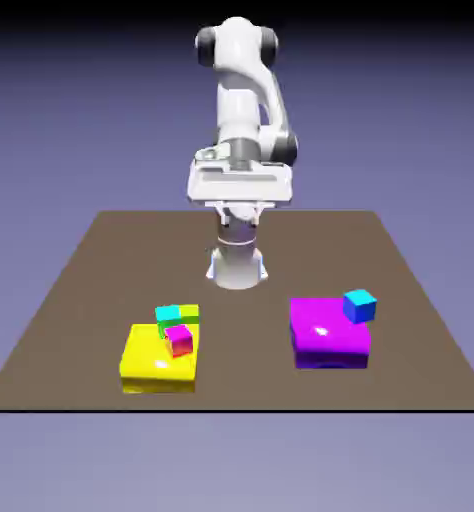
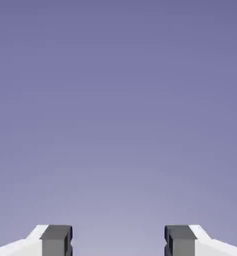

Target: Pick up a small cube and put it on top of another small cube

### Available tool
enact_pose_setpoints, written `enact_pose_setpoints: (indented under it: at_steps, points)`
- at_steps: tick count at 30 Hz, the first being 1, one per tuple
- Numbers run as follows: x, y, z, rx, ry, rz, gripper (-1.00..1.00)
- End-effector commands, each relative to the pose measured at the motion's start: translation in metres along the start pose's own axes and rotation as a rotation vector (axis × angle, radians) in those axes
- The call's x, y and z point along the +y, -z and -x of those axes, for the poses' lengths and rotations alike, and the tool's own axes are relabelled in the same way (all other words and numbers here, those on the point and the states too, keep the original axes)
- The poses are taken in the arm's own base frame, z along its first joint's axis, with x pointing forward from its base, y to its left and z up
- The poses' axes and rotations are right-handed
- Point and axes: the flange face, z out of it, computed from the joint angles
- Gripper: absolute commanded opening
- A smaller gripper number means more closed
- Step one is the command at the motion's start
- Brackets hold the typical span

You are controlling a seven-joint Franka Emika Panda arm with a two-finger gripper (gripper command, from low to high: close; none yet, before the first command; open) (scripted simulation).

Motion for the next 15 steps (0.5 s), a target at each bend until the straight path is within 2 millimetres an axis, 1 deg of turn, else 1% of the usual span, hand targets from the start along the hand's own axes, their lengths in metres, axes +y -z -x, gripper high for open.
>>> enact_pose_setpoints:
  at_steps: [1, 3, 6, 9, 12, 14, 15]
  points:
    - [0.011, -0.012, -0.002, -0.043, 0.002, 0.048, 0.0]
    - [0.037, -0.037, -0.003, -0.132, 0.006, 0.145, 0.0]
    - [0.086, -0.077, 0.012, -0.291, 0.021, 0.312, 0.0]
    - [0.139, -0.108, 0.031, -0.457, 0.03, 0.471, 0.0]
    - [0.194, -0.127, 0.055, -0.632, 0.033, 0.623, 0.0]
    - [0.231, -0.134, 0.072, -0.753, 0.032, 0.72, 0.0]
    - [0.249, -0.136, 0.084, -0.812, 0.033, 0.767, 0.0]
